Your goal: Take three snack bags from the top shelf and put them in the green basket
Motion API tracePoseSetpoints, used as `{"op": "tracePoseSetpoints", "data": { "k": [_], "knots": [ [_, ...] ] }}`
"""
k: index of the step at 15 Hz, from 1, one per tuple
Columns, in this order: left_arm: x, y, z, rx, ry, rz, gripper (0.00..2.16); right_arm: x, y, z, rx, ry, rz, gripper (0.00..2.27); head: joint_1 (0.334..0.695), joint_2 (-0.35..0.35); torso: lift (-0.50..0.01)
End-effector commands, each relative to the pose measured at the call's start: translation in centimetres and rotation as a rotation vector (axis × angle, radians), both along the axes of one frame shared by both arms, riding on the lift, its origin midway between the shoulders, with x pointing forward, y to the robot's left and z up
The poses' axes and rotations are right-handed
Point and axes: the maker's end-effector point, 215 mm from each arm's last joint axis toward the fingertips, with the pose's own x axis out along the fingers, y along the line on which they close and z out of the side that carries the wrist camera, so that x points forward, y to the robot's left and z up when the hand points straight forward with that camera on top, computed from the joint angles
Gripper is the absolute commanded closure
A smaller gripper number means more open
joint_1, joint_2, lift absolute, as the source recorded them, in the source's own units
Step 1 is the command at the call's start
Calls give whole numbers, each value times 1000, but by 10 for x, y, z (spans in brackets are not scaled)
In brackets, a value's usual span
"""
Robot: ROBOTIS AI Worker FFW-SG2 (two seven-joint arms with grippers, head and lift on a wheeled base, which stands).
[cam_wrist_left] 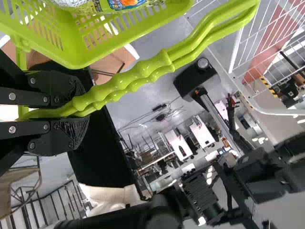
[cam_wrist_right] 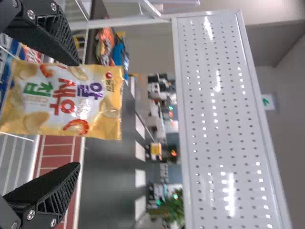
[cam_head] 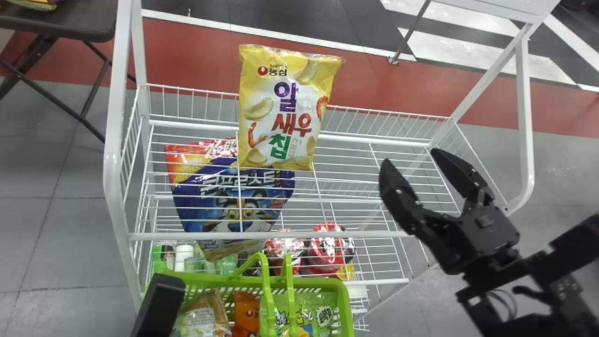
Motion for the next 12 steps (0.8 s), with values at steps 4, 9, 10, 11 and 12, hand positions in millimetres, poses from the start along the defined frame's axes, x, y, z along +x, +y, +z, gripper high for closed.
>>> {"op": "tracePoseSetpoints", "data": {
  "k": [4,9,10,11,12],
  "knots": [
    [-6,0,-2,-3,9,-7,1048,-2,38,-33,41,42,-58,63,695,-350,-41],
    [-7,-1,-1,-8,-4,-3,1048,-2,38,-35,37,47,-62,60,695,-350,-41],
    [-8,-1,-1,-5,-2,-6,1048,-2,36,-36,35,49,-64,60,695,-350,-41],
    [-9,-2,-1,-4,-4,-8,1045,-2,36,-35,33,47,-63,60,695,-350,-41],
    [-8,-2,-1,-5,-7,-8,1048,-2,35,-36,34,48,-65,60,695,-350,-41]
  ]
}}
